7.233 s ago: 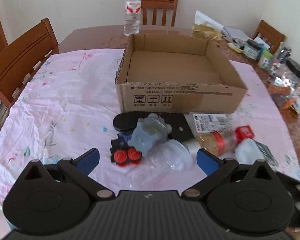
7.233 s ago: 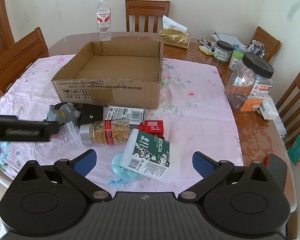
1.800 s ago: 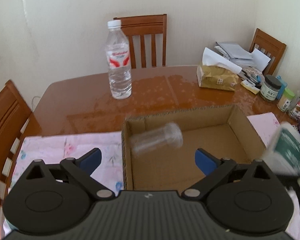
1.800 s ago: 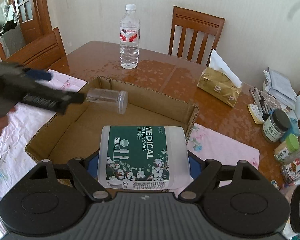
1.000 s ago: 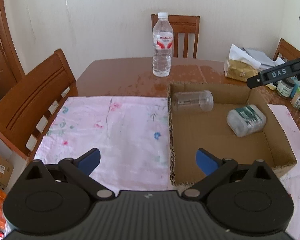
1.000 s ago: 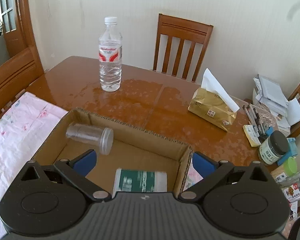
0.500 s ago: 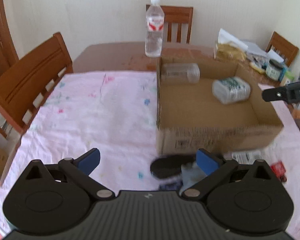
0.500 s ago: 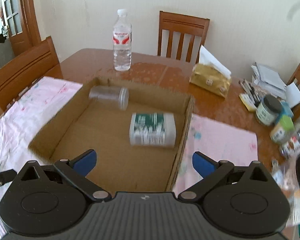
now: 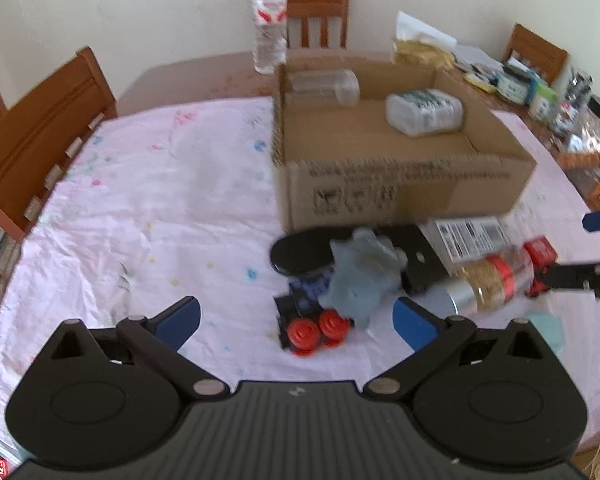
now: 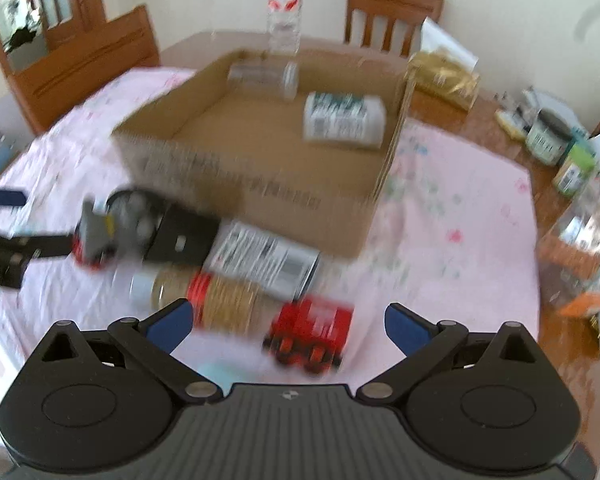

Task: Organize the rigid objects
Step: 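Move both tools back over the remaining items on the cloth, then grasp the light blue round case with the right tool while the left tool approaches the grey cat figurine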

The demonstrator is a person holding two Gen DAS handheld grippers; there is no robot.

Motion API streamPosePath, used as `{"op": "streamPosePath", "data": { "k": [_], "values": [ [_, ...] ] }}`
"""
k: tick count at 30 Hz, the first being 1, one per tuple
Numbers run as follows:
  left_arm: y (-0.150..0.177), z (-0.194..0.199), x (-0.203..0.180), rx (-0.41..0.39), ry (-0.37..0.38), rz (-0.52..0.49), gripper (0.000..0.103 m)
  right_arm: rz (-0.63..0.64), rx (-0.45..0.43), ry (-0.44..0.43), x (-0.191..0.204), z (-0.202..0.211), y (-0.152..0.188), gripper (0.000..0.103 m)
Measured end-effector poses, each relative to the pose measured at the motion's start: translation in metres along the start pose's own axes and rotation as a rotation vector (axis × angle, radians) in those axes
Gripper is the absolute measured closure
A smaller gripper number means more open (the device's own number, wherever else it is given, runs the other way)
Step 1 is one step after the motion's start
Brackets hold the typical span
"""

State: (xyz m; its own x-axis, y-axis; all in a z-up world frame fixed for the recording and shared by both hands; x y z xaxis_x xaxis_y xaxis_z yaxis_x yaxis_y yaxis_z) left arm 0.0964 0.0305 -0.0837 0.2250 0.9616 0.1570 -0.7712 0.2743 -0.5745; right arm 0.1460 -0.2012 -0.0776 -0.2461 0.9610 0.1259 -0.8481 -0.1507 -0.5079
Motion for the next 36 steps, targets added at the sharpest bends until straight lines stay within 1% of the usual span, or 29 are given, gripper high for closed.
{"op": "streamPosePath", "data": {
  "k": [5, 10, 12, 14, 16, 19, 23, 28, 30, 33, 36],
  "values": [
    [0.011, -0.018, -0.005, 0.029, 0.027, 0.005, 0.001, 0.021, 0.076, -0.005, 0.000, -0.011, 0.028, 0.000],
    [0.015, -0.041, 0.000, 0.041, 0.001, 0.056, 0.001, 0.017, 0.103, 0.008, 0.002, -0.023, 0.048, 0.000],
    [0.016, -0.049, 0.002, 0.055, -0.020, 0.066, 0.001, 0.014, 0.100, 0.005, 0.003, -0.026, 0.053, 0.000],
    [0.018, -0.053, 0.005, 0.061, -0.021, 0.067, 0.001, 0.020, 0.107, 0.018, 0.004, -0.031, 0.056, 0.000],
    [0.021, -0.051, 0.009, 0.060, -0.025, 0.068, 0.001, 0.035, 0.102, 0.032, 0.007, -0.033, 0.058, 0.000],
    [0.027, -0.050, 0.017, 0.078, -0.058, 0.051, 0.000, 0.036, 0.101, 0.028, 0.007, -0.035, 0.057, 0.000],
    [0.032, -0.049, 0.033, 0.086, -0.086, 0.058, 0.001, 0.039, 0.100, 0.027, 0.007, -0.036, 0.056, 0.000],
    [0.026, -0.052, 0.032, 0.069, -0.068, -0.006, 0.001, 0.041, 0.095, 0.022, 0.007, -0.037, 0.055, 0.000],
    [0.022, -0.051, 0.027, 0.070, -0.045, -0.028, 0.001, 0.044, 0.101, 0.023, 0.008, -0.038, 0.053, 0.000],
    [0.019, -0.042, 0.018, 0.064, -0.016, -0.052, 0.002, 0.045, 0.106, 0.023, 0.008, -0.039, 0.052, 0.000],
    [0.016, -0.024, 0.008, 0.019, -0.013, -0.064, 0.003, 0.045, 0.102, 0.023, 0.008, -0.040, 0.052, 0.000]
  ]
}}
Point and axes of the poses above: each gripper's, at about its wrist camera, not at the fingertips, and z roughly against the way its jaws point, x to its left, y to its underside, the point moved 1 cm from there along -z, roughly the way its jaws point, and after that the axes turned 13 degrees about -z, right-handed, at the moved point
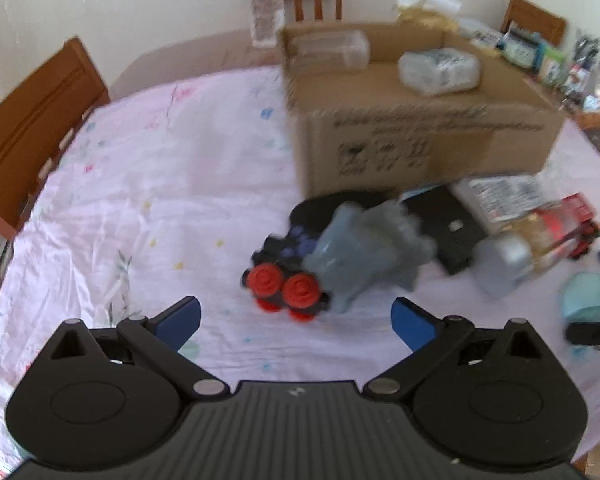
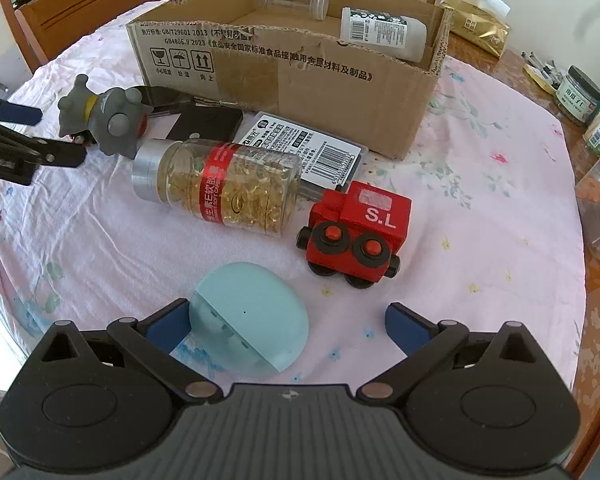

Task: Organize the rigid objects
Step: 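Grasp the light blue round case with the right tool while the left tool approaches the grey cat figurine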

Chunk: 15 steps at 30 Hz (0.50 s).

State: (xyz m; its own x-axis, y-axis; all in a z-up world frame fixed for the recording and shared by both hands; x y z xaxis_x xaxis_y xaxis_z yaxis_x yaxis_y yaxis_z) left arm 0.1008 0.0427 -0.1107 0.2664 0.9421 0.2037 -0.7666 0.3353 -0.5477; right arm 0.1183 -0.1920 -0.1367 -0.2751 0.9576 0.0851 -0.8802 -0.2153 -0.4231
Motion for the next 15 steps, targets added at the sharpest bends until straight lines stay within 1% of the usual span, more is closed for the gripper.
{"op": "streamPosePath", "data": {
  "k": [2, 4, 7, 10, 13, 15],
  "values": [
    [-0.006, 0.009, -0.004, -0.039, 0.005, -0.008, 0.004, 0.000, -0.001, 0.000, 0.000, 0.000, 0.000, 0.000],
    [-0.012, 0.012, -0.008, -0.058, 0.002, -0.022, 0.005, 0.002, -0.004, -0.002, 0.000, 0.000, 0.001, 0.000],
    [-0.020, 0.011, -0.015, -0.081, 0.018, -0.048, 0.011, 0.007, -0.005, -0.005, -0.001, 0.000, 0.001, 0.000],
    [-0.024, 0.003, -0.021, -0.076, 0.012, -0.081, 0.013, 0.009, -0.008, -0.007, -0.001, 0.001, 0.002, 0.000],
    [-0.025, -0.003, -0.022, -0.076, 0.027, -0.104, 0.022, 0.015, -0.008, -0.011, -0.001, 0.001, 0.002, 0.000],
    [-0.025, -0.005, -0.023, -0.068, 0.038, -0.127, 0.022, 0.018, -0.007, -0.012, -0.001, 0.001, 0.001, 0.000]
  ]
}}
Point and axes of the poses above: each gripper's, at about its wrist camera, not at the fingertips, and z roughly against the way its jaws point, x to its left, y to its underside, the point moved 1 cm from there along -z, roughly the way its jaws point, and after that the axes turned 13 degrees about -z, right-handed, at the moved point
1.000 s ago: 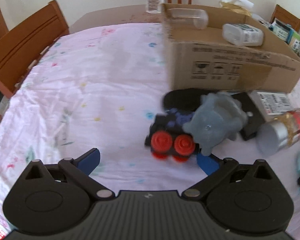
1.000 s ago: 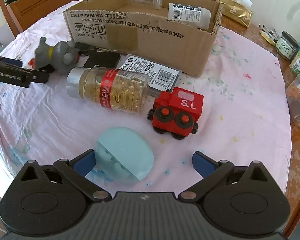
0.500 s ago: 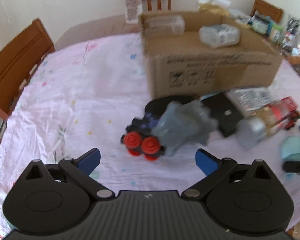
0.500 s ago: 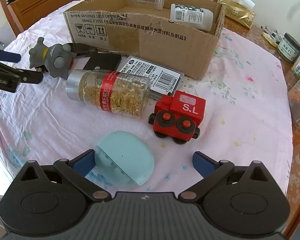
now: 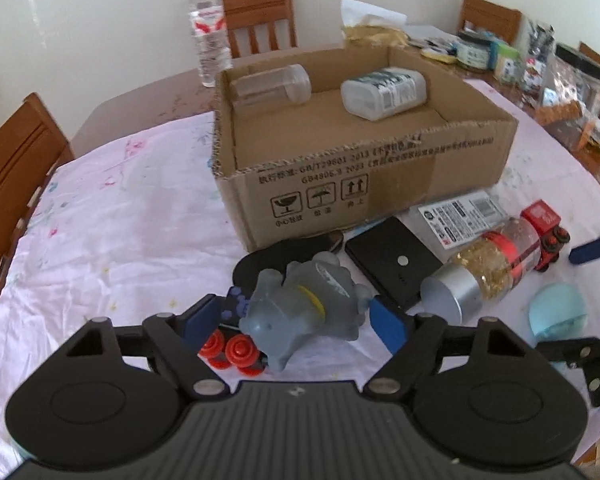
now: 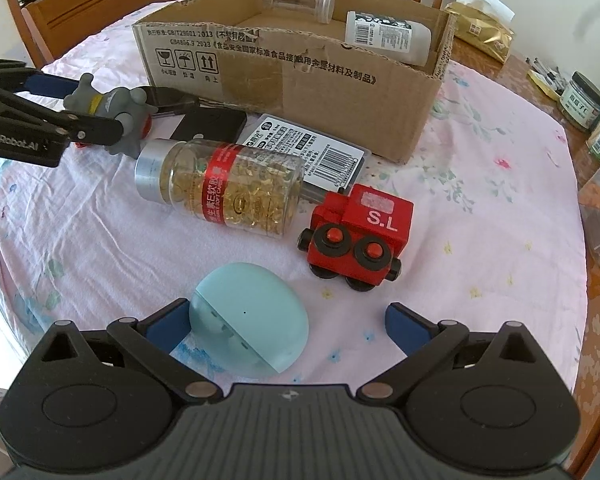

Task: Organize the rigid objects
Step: 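Grasp the light blue round case with the right tool while the left tool approaches the grey cat figurine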

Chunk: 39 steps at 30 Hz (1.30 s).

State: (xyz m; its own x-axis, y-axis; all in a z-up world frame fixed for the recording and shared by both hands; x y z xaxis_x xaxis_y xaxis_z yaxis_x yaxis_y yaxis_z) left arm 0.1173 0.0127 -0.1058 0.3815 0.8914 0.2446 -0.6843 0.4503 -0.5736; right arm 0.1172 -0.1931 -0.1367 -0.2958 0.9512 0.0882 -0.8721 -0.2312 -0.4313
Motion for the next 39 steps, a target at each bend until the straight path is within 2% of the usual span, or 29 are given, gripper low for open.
{"op": "streamPosePath", "data": {
  "k": [7, 16, 21, 26, 29, 39],
  "values": [
    [0.003, 0.014, -0.012, 0.015, 0.108, -0.086, 0.023, 0.006, -0.003, -0.004, -0.001, 0.000, 0.000, 0.000],
    [0.014, 0.024, -0.018, 0.032, 0.199, -0.063, 0.024, 0.005, 0.003, -0.002, 0.000, -0.001, -0.001, 0.000],
    [0.022, 0.013, -0.011, 0.044, 0.142, -0.025, 0.024, 0.007, 0.000, -0.004, 0.000, -0.001, -0.001, 0.000],
    [0.021, 0.001, -0.010, 0.034, 0.172, 0.010, 0.040, 0.009, 0.001, -0.005, 0.001, -0.002, -0.002, 0.000],
    [0.021, 0.000, -0.015, 0.037, 0.207, 0.015, 0.040, 0.010, 0.014, -0.003, 0.002, -0.002, -0.003, 0.000],
    [0.020, -0.007, -0.015, 0.052, 0.198, 0.024, 0.040, 0.168, 0.052, -0.079, 0.030, -0.002, 0.002, 0.000]
  ]
}}
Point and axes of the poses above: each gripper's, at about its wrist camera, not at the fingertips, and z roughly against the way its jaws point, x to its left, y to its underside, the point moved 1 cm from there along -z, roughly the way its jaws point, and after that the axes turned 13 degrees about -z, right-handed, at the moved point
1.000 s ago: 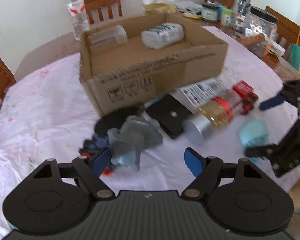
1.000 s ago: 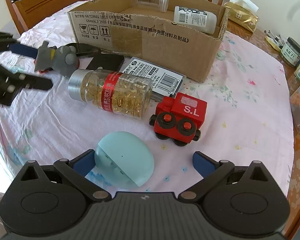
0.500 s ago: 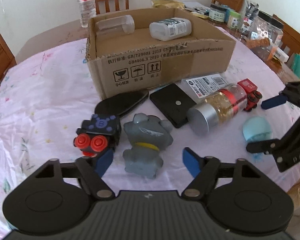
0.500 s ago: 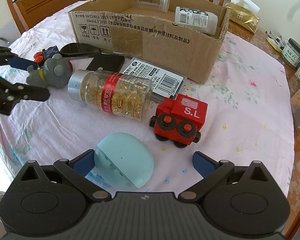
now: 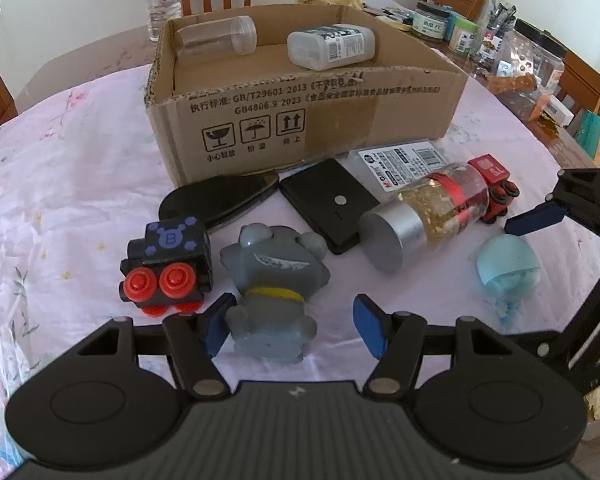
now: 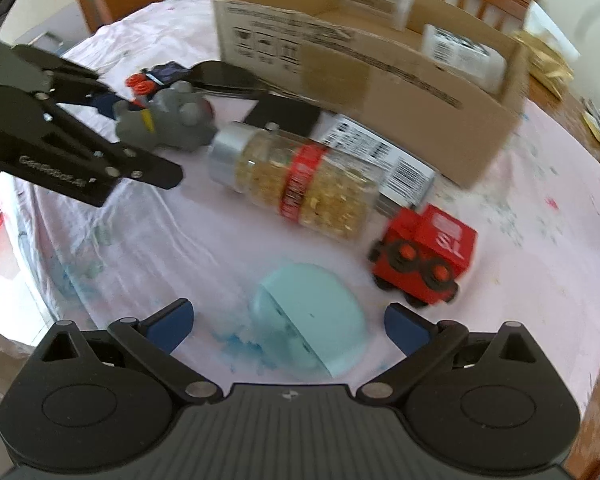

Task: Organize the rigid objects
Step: 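Grasp the light blue round case with the right tool while the left tool approaches the grey cat figurine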

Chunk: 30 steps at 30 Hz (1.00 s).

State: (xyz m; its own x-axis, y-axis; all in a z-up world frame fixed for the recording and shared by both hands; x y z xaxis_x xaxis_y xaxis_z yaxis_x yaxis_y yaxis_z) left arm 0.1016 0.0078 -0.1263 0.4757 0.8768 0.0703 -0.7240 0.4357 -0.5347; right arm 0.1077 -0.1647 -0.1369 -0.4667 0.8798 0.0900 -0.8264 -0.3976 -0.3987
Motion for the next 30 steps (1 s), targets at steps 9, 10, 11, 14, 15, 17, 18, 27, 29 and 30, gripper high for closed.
{"op": "streamPosePath", "data": {
  "k": [9, 10, 11, 14, 15, 17, 18, 27, 29, 30],
  "values": [
    [0.001, 0.000, 0.001, -0.002, -0.018, 0.006, 0.040, 0.071, 0.041, -0.045, 0.012, 0.012, 0.010, 0.016],
    [0.001, -0.001, 0.001, -0.002, -0.023, 0.006, 0.039, 0.064, 0.032, -0.036, 0.009, 0.013, 0.008, 0.022],
    [0.001, -0.001, 0.001, -0.003, -0.026, 0.008, 0.039, 0.047, 0.023, -0.027, 0.005, 0.013, 0.005, 0.026],
    [-0.002, -0.003, 0.002, -0.005, -0.032, 0.005, 0.039, 0.025, -0.002, -0.020, -0.004, 0.013, 0.000, 0.032],
    [-0.003, -0.003, 0.002, -0.005, -0.034, 0.004, 0.039, 0.039, -0.004, -0.019, -0.004, 0.013, 0.000, 0.032],
    [-0.005, -0.005, 0.001, -0.005, -0.035, 0.000, 0.039, 0.065, -0.001, -0.029, -0.002, 0.013, 0.002, 0.037],
    [-0.005, -0.005, 0.001, -0.004, -0.037, -0.001, 0.039, 0.083, 0.001, -0.034, 0.000, 0.014, 0.002, 0.037],
    [-0.007, -0.007, 0.000, -0.001, -0.055, 0.017, 0.040, 0.158, 0.010, -0.055, 0.004, 0.013, 0.003, 0.045],
    [-0.007, -0.007, -0.001, -0.001, -0.068, 0.013, 0.042, 0.167, 0.005, -0.044, 0.006, 0.014, 0.004, 0.045],
    [-0.007, -0.007, -0.002, -0.002, -0.071, 0.014, 0.042, 0.166, 0.005, -0.042, 0.007, 0.014, 0.004, 0.045]
  ]
}}
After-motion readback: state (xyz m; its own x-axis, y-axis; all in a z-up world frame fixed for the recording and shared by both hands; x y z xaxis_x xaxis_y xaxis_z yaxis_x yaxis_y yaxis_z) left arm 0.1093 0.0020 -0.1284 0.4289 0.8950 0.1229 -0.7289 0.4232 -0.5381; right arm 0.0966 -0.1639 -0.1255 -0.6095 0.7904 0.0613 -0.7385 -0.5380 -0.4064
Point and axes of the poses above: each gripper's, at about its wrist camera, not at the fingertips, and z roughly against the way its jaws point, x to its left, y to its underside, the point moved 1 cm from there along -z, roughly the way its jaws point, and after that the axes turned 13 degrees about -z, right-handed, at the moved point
